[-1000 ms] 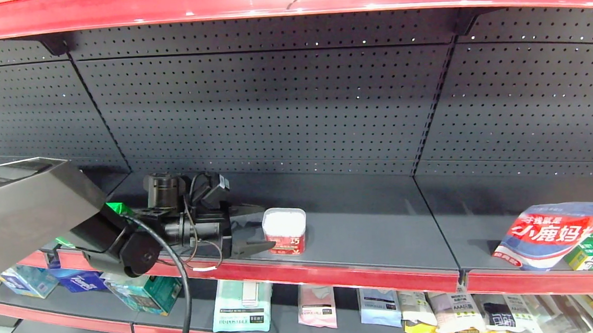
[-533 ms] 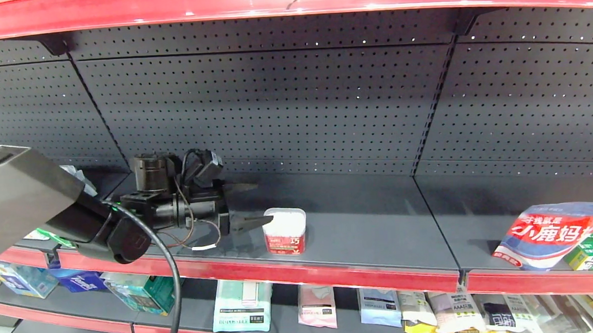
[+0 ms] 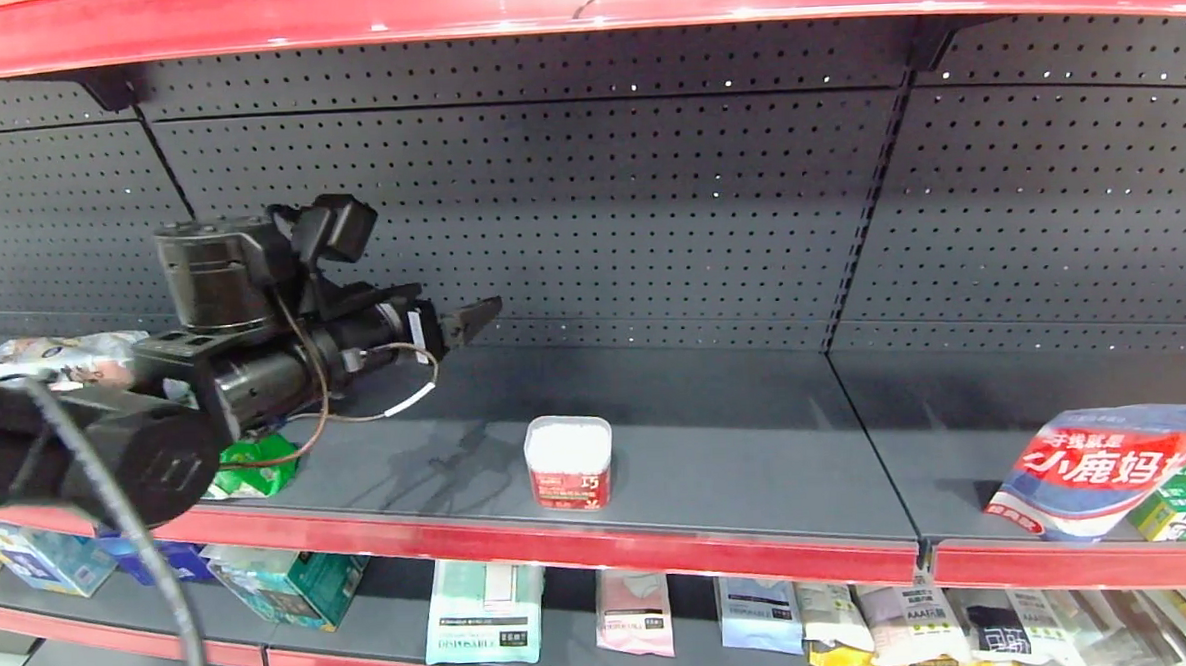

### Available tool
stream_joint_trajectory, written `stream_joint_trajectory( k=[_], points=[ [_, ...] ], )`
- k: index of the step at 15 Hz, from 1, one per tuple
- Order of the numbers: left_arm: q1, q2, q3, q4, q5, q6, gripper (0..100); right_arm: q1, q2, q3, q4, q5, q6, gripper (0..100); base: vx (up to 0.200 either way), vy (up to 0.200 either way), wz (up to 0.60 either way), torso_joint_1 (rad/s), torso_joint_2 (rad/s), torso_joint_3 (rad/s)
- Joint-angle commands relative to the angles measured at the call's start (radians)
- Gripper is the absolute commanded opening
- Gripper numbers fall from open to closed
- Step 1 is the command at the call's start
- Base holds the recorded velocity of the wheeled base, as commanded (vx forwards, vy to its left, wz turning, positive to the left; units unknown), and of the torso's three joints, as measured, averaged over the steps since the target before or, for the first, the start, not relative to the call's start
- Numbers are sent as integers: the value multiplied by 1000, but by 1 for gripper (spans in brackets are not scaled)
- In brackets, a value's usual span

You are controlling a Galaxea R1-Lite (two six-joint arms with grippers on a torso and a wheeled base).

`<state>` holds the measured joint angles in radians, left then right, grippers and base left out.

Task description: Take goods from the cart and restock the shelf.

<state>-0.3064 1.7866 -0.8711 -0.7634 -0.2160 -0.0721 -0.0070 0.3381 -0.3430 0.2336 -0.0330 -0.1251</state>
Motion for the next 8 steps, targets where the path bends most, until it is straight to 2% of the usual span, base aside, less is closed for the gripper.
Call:
stream_joint_trajectory(
  k=[1,2,3,5,7,8],
  points=[
    [-22,-374,162,246,47,-32,100,1,223,-131,3,5,-4,0,0,0,0,0,0,0],
    [-22,-381,165,251,49,-32,100,1,228,-133,3,7,-4,0,0,0,0,0,0,0],
    [4,-553,299,346,53,0,100,16,334,-160,1,28,-24,0,0,0,0,0,0,0],
    [41,-727,454,420,53,75,100,44,400,-165,0,54,-53,0,0,0,0,0,0,0],
    [49,-872,532,516,58,91,100,61,437,-163,0,58,-76,0,0,0,0,0,0,0],
    [49,-961,546,616,83,91,100,81,457,-168,0,62,-97,0,0,0,0,0,0,0]
  ],
)
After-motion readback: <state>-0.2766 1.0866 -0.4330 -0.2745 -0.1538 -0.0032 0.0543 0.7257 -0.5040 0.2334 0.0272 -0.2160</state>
